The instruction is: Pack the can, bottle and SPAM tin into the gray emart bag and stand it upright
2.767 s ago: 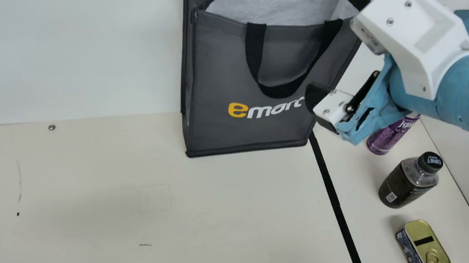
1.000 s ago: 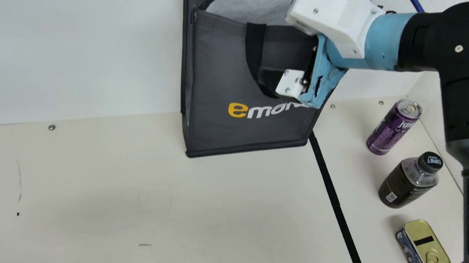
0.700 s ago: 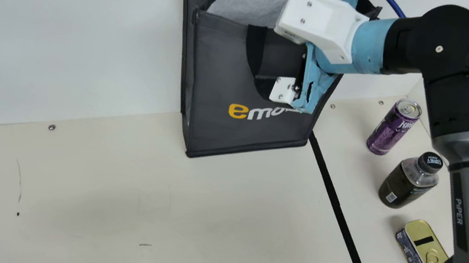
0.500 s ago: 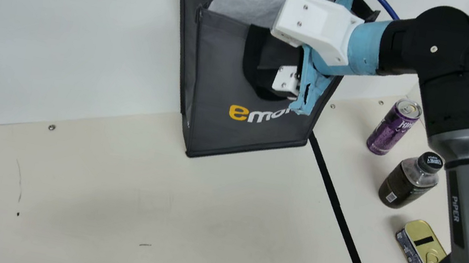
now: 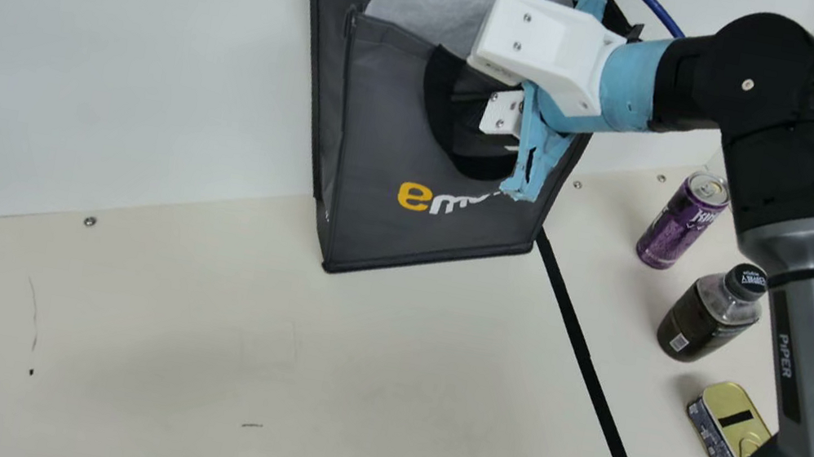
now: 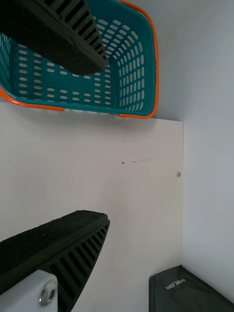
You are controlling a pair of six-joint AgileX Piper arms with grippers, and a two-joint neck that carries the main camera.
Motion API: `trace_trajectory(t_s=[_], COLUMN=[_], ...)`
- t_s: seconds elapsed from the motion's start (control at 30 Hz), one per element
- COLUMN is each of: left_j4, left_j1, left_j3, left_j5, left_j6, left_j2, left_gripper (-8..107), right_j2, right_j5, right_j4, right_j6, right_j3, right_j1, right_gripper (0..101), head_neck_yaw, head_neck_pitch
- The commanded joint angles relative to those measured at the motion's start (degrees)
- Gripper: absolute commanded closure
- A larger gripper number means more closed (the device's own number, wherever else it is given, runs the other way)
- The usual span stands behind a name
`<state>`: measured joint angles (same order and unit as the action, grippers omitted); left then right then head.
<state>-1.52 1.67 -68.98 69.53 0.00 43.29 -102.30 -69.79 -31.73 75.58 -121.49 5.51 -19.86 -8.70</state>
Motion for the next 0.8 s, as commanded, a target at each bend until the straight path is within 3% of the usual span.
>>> trace_trajectory(t_s=[0.0, 0.77], left_j4=[0.0, 0.0], left_j1=[0.0, 0.0], left_j3=[0.0, 0.0], left_j5=[0.0, 0.0], left_j6=[0.0, 0.0], left_j2=[0.0, 0.0], left_gripper=[9, 9], right_j2=[0.29, 6.11], right_j5=[-0.11, -0.11], right_j4=[-0.08, 1.71], right_j6=[0.0, -3.39], right_j3=[-0.02, -0.19], right_j1=[-0.14, -1.89], right_gripper=[101, 101], head_neck_yaw=[-0.14, -0.14], head_neck_pitch=[-1.3, -1.3])
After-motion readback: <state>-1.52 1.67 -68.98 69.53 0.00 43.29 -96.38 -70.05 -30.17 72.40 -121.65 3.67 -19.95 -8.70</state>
